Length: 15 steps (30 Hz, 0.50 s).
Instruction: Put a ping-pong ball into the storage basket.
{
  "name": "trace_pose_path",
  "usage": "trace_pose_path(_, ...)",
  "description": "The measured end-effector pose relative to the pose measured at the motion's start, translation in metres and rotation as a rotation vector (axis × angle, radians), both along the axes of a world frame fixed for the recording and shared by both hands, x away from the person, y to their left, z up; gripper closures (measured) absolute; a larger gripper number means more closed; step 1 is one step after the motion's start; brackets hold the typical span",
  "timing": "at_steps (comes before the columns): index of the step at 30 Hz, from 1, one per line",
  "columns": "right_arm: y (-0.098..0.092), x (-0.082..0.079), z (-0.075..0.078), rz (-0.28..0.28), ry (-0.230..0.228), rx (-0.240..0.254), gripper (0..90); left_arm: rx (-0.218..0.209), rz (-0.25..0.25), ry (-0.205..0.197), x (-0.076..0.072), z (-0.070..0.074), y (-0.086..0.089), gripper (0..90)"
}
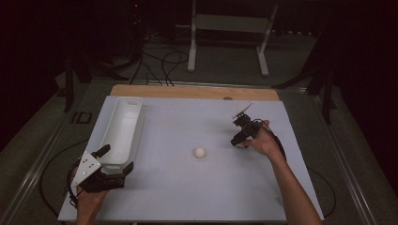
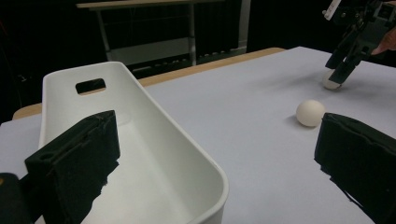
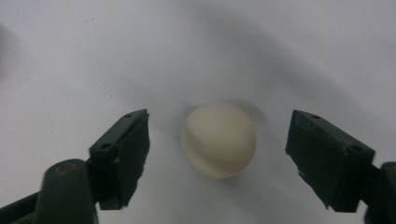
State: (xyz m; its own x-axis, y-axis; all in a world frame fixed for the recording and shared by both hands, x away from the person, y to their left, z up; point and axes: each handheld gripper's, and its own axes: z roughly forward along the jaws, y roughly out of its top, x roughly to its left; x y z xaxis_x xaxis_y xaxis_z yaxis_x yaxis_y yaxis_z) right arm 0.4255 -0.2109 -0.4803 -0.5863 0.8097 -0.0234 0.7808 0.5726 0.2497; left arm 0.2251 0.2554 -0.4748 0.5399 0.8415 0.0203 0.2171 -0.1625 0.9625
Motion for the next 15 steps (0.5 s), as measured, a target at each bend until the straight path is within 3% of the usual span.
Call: trace_pose_path(15, 0.0002, 0.0002, -0.0050, 0.002, 0.015, -0.047, 42.5, 0.003, 0.001, -0.001, 0.0000, -0.0001, -0.0005, 0.7)
